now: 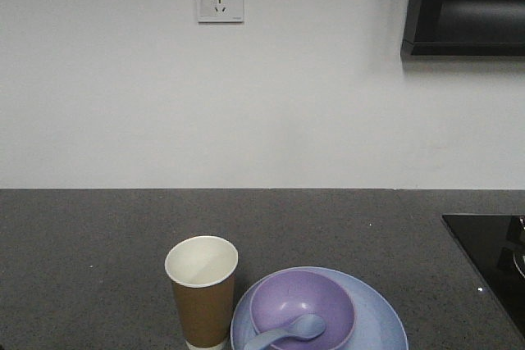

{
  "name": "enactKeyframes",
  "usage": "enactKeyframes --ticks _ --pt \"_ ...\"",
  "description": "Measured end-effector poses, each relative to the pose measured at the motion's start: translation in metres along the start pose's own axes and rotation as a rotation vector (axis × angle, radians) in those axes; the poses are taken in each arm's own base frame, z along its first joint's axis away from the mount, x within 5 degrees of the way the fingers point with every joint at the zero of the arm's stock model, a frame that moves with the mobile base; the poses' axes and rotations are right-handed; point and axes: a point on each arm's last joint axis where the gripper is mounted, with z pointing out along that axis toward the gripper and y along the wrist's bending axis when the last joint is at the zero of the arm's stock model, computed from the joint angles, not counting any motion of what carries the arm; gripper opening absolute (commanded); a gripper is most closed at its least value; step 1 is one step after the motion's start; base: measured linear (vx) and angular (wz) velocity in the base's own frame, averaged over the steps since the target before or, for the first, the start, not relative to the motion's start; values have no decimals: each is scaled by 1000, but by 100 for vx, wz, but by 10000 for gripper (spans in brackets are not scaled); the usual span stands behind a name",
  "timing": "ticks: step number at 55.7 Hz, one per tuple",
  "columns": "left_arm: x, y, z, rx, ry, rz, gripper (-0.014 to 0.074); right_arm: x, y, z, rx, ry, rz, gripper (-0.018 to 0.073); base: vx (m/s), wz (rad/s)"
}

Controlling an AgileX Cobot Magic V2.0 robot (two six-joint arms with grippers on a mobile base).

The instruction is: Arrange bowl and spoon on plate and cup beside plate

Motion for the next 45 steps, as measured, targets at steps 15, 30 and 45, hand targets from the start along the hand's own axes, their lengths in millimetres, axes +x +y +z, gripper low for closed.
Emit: enactKeyframes --ticks 15,30,45 --pt "26 22 -7 -254 -183 97 -6 0 0 0 0 -1 0 -8 0 0" --pt "115 32 -28 -527 -184 35 -6 0 0 0 0 -1 0 -8 0 0" --pt "144 31 -31 -573 -97 -4 -6 0 0 0 1 -1 -1 -8 0 0"
